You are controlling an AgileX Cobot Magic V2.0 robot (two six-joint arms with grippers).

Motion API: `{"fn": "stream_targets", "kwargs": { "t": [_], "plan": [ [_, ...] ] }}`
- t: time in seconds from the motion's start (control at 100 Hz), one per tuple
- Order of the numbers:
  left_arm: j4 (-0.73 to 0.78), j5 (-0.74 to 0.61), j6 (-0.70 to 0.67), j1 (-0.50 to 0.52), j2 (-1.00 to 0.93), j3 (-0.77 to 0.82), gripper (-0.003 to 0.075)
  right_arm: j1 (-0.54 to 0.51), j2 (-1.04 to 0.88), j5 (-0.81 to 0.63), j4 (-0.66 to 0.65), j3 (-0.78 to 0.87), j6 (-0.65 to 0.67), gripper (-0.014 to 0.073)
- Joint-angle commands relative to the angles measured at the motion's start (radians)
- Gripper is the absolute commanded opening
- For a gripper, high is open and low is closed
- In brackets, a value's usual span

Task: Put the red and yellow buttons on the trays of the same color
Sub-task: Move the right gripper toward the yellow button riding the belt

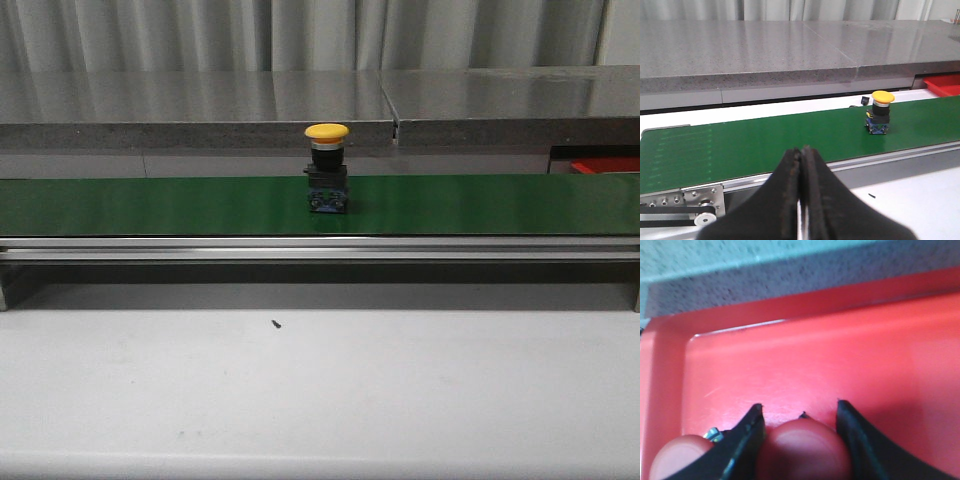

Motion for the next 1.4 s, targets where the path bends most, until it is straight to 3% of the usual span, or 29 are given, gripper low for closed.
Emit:
{"fn": "stream_targets", "kwargs": {
  "t": [0.0, 0.55, 0.65, 0.81, 0.89, 1.14, 1.39],
  "plan": [
    [-0.023, -0.06, -0.004, -0.009, 0.004, -0.027, -0.0019, 0.001, -0.066, -0.056, 0.035, -0.038, 0.0, 0.0131],
    [-0.023, -0.06, -0.004, -0.009, 0.004, -0.027, -0.0019, 0.019, -0.033, -0.079, 0.035, -0.038, -0.006, 0.0137],
    [-0.023, -0.06, -0.004, -0.009, 0.004, -0.027, -0.0019, 0.019, -0.033, -0.08, 0.035, -0.038, -0.006, 0.0207],
    [-0.023, -0.06, -0.004, -0.009, 0.004, -0.027, -0.0019, 0.019, -0.035, -0.091, 0.035, -0.038, -0.006, 0.0473],
    [-0.023, -0.06, -0.004, -0.009, 0.004, -0.027, -0.0019, 0.019, -0.045, -0.092, 0.035, -0.038, -0.006, 0.0552],
    [-0.023, -0.06, -0.004, -0.009, 0.004, -0.027, -0.0019, 0.018, -0.144, -0.064, 0.035, -0.038, -0.006, 0.0563],
    [-0.023, -0.06, -0.004, -0.009, 0.004, -0.027, -0.0019, 0.018, -0.287, 0.124, -0.012, -0.038, -0.008, 0.0561]
  ]
}}
